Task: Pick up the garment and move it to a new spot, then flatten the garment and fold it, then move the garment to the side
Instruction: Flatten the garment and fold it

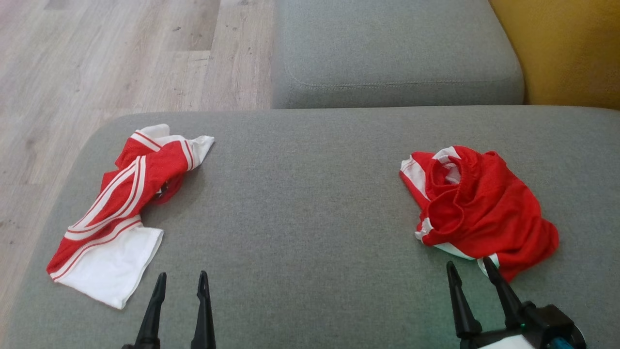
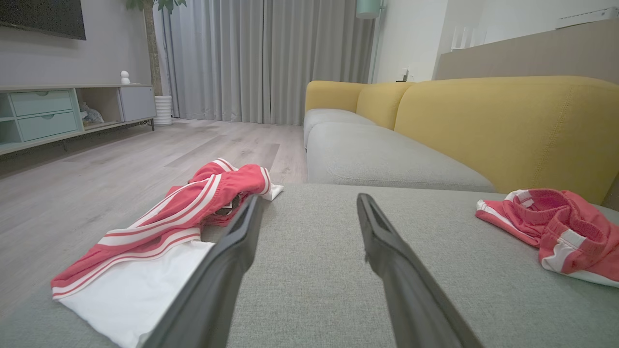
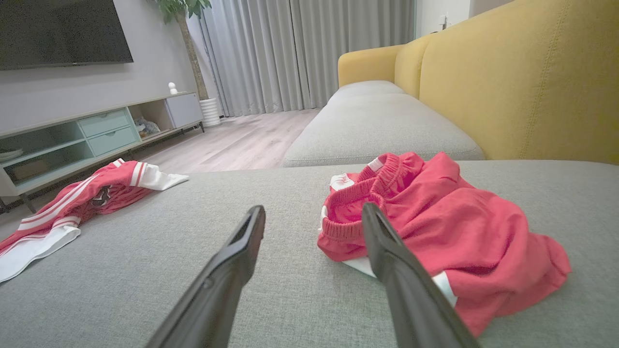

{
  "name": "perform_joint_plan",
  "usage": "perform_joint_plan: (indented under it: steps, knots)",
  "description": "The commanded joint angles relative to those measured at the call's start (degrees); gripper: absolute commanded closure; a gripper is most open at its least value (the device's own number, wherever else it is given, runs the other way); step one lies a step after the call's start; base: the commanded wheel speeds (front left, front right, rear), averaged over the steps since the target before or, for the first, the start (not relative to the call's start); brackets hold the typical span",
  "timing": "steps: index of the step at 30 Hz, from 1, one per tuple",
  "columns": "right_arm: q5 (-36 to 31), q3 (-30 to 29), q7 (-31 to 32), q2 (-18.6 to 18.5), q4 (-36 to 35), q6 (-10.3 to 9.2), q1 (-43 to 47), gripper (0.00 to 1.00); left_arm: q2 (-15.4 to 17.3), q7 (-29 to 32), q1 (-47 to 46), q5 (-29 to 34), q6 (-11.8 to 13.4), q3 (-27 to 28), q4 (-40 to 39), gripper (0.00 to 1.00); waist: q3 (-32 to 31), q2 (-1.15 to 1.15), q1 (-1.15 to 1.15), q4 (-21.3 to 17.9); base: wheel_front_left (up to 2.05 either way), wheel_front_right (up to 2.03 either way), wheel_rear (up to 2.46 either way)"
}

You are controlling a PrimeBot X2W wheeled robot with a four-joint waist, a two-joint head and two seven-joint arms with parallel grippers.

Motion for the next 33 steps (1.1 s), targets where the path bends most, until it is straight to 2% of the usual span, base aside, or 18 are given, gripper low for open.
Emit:
perform_joint_plan:
  steps: [1, 7, 10, 14, 18, 21, 27, 33]
  knots:
    - [0.3, 1.3, -0.2, -0.3, -1.9, 0.37, -2.5, 0.0, -0.4, -0.5, -2.9, -0.1, -0.1, 1.6, -1.9, 0.0, 0.0, 0.0, 0.0, 0.0, 0.0, 0.0, 0.0]
    - [0.2, 1.3, -0.2, -0.3, -1.7, 0.37, -2.8, 0.0, -0.4, -0.5, -3.2, 0.6, -1.0, 0.9, -0.8, 0.0, 0.5, 0.0, 0.0, -0.4, 0.0, 0.0, 0.0]
    - [0.0, 1.8, -0.2, -0.3, -1.7, 0.37, -3.0, 0.0, -0.4, -0.5, -4.4, 0.7, -2.9, -0.1, 1.1, 0.0, 1.3, 0.0, 0.0, -1.3, 0.0, 0.0, 0.0]
    - [-0.5, 2.7, -0.2, -0.3, -1.5, 0.37, -4.1, 0.0, -0.2, -0.5, -9.1, 5.0, -6.1, -3.0, 3.2, 0.0, 3.3, 0.0, 0.0, -4.0, 0.0, 0.0, 0.0]
    - [-0.9, 3.3, -0.2, -0.3, -1.6, 0.37, -5.3, 0.0, 1.0, -0.5, -16.9, 10.4, -8.9, -10.7, 6.4, 0.0, 5.9, 0.0, 0.0, -7.7, 0.0, 0.0, 0.0]
    - [-0.8, 3.9, -0.2, -0.3, -2.0, 0.37, -6.4, 0.0, 1.9, -0.5, -24.3, 13.3, -9.9, -17.4, 10.3, 0.0, 8.9, 0.0, 0.0, -10.7, 0.0, 0.0, 0.0]
    - [0.0, 5.5, -0.2, -0.3, -2.7, 0.37, -10.0, 0.0, 3.0, -0.5, -40.2, 16.7, -10.4, -28.2, 18.1, 0.0, 15.9, 0.0, 0.0, -17.5, 0.0, 0.0, 0.0]
    - [1.4, 5.9, -0.2, -0.3, -3.0, 0.37, -11.9, 0.0, 4.4, -0.5, -51.0, 16.1, -10.4, -38.1, 26.7, 0.0, 20.0, 0.0, 0.0, -23.1, 0.0, 0.0, 0.0]
